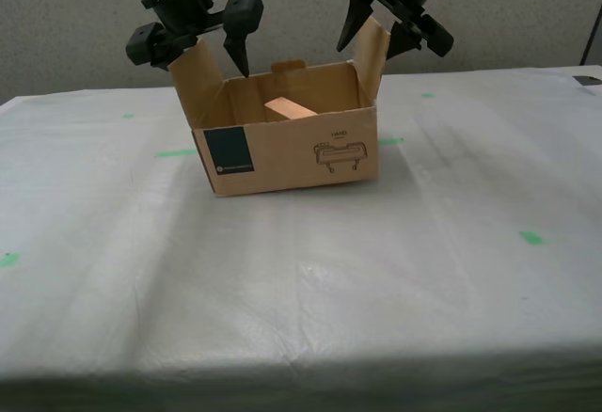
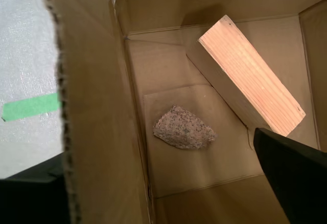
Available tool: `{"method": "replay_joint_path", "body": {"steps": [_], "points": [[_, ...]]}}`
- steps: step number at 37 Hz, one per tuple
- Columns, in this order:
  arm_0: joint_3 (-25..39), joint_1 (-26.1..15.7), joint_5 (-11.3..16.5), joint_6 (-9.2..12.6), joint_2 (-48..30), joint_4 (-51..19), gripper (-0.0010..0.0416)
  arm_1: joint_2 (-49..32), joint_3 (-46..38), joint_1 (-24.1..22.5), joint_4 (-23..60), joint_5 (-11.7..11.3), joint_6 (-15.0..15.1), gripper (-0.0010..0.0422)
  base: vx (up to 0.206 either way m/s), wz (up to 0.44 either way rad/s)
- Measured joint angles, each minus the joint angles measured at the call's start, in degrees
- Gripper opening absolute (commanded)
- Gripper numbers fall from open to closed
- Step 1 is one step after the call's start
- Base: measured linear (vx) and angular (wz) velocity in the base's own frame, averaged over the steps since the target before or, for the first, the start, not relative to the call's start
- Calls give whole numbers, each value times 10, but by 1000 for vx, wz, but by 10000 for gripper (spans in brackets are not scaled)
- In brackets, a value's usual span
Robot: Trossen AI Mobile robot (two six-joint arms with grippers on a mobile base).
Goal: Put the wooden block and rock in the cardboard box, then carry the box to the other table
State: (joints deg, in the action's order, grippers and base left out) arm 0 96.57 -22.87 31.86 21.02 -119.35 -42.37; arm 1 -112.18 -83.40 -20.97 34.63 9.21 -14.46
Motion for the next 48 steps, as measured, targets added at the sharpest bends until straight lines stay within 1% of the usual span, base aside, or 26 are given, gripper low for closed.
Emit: {"method": "replay_joint_path", "body": {"steps": [2, 3, 6, 9, 10, 14, 17, 20, 25, 28, 30, 32, 36, 40, 43, 44, 47, 48], "points": [[0, 0, 0, 0, 0, 0, 315, 0, 0, 0, 0, 0, 0, 404, 0, 0], [0, 0, 0, 0, 0, 0, 330, 0, 0, 0, 0, 0, 1, 405, 0, 0], [0, 0, 0, 0, 0, 0, 369, 0, 0, 0, 1, 0, 9, 390, 0, 0], [0, 0, 0, 0, 0, 0, 407, 0, 0, 0, 2, 1, 12, 387, 0, -43], [0, 0, 0, 0, 0, -1, 407, 0, 0, 0, 2, 1, 12, 387, 0, -87], [0, 0, 0, 0, 0, -1, 378, 0, 0, 0, 2, 1, 12, 387, 0, -43], [0, 0, 0, 0, 0, -1, 372, 0, 0, 0, 2, 1, 12, 387, 0, 0], [0, 0, 0, 0, 0, -3, 373, 0, 0, 0, 4, 1, 12, 387, 0, 0], [0, 0, 0, 0, 6, -18, 391, 11, 0, 0, 14, 1, 12, 387, 0, 0], [0, 0, -16, -2, 13, -28, 402, 26, 0, 0, 21, 1, 14, 387, 0, 0], [0, 0, -31, -5, 20, -35, 400, 38, 0, 0, 24, 1, 16, 387, 0, 0], [0, 0, -36, -10, 27, -40, 397, 51, 0, 0, 30, 1, 16, 387, 0, 0], [0, 0, -37, -23, 45, -48, 398, 81, 0, 0, 45, 1, 16, 387, 0, 0], [0, 0, -38, -26, 70, -57, 400, 116, 0, 0, 62, 0, 17, 387, 0, 0], [0, 0, -38, -35, 92, -65, 397, 141, 0, 0, 76, 0, 19, 387, 0, 0], [0, 0, -38, -36, 108, -76, 395, 161, 1, 0, 88, -10, 21, 387, 0, 0], [1, 0, -38, -37, 131, -83, 393, 188, -1, 0, 97, -17, 22, 387, 0, 0], [0, 0, -43, -37, 139, -90, 393, 197, 1, -1, 105, -24, 22, 387, 0, 0]]}}
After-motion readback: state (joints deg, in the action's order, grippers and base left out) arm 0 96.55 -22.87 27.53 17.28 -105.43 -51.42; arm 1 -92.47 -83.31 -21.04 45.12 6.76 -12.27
